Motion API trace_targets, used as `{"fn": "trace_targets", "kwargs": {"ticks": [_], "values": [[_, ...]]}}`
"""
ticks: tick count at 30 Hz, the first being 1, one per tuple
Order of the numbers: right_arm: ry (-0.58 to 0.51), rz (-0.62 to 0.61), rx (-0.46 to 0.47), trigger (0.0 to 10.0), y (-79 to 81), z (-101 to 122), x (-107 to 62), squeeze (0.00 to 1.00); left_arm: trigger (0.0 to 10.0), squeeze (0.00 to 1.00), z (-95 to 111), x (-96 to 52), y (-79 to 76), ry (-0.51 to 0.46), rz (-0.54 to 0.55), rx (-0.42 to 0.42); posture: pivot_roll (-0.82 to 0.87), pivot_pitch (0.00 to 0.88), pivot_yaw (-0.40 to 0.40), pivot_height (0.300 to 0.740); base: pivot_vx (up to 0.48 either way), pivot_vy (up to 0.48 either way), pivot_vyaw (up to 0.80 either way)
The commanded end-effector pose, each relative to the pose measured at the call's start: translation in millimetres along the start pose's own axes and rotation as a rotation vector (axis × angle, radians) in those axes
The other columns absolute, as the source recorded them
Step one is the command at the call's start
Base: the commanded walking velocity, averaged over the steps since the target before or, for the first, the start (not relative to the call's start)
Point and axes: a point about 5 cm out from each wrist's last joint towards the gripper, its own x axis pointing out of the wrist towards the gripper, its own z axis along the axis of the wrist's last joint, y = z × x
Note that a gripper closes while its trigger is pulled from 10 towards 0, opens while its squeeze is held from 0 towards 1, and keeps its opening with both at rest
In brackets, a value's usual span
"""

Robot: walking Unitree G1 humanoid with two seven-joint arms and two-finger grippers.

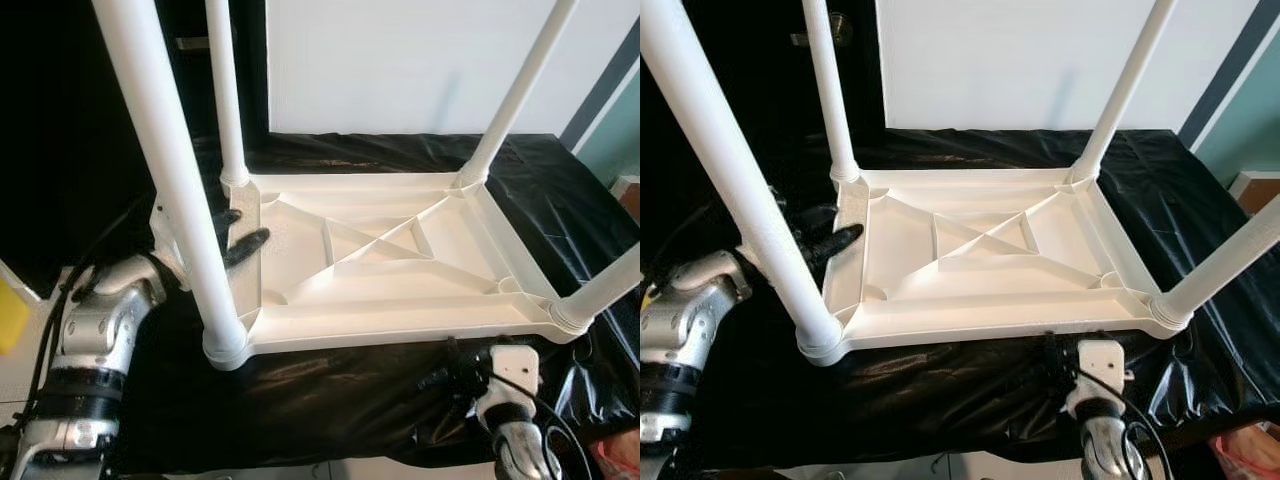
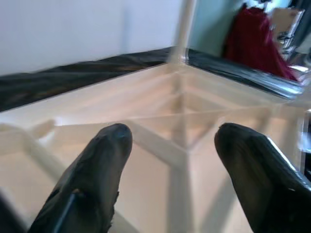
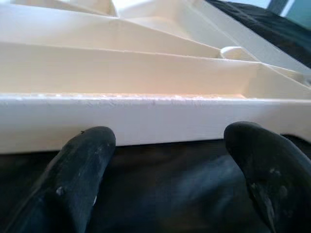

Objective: Building children table

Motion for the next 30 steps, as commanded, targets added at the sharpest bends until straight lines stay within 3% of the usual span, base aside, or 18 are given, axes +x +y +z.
{"fn": "trace_targets", "kwargs": {"ticks": [1, 7, 10, 22, 30], "values": [[-0.022, 0.013, 0.009, 10.0, 3.8, 6, 9.3, 0.0, 10.0, 0.0, 2, 7.6, -27.4, -0.004, -0.256, -0.007, 0.03, 0.011, -0.064, 0.74, 0.0, 0.0, 0.0], [-0.04, 0.031, 0.013, 10.0, 7.0, 12, 30.9, 0.0, 10.0, 0.0, 2, 14.3, -54.0, -0.017, -0.319, -0.017, 0.04, 0.005, -0.067, 0.74, 0.0, 0.0, 0.0], [-0.046, 0.037, 0.012, 10.0, 7.5, 14, 34.6, 0.0, 10.0, 0.0, 3, 15.5, -57.4, -0.02, -0.326, -0.027, 0.04, 0.005, -0.067, 0.74, 0.0, 0.0, 0.0], [-0.068, 0.124, 0.018, 10.0, 31.4, 33, 90.6, 0.0, 10.0, 0.0, 19, 37.8, -112.0, -0.093, -0.401, -0.04, 0.05, 0.0, -0.056, 0.74, 0.0, 0.0, 0.0], [-0.056, 0.117, 0.028, 10.0, 35.0, 36, 101.1, 0.0, 10.0, 0.0, 19, 50.0, -122.5, -0.11, -0.398, -0.05, 0.05, 0.0, -0.055, 0.74, 0.0, 0.0, 0.0]]}}
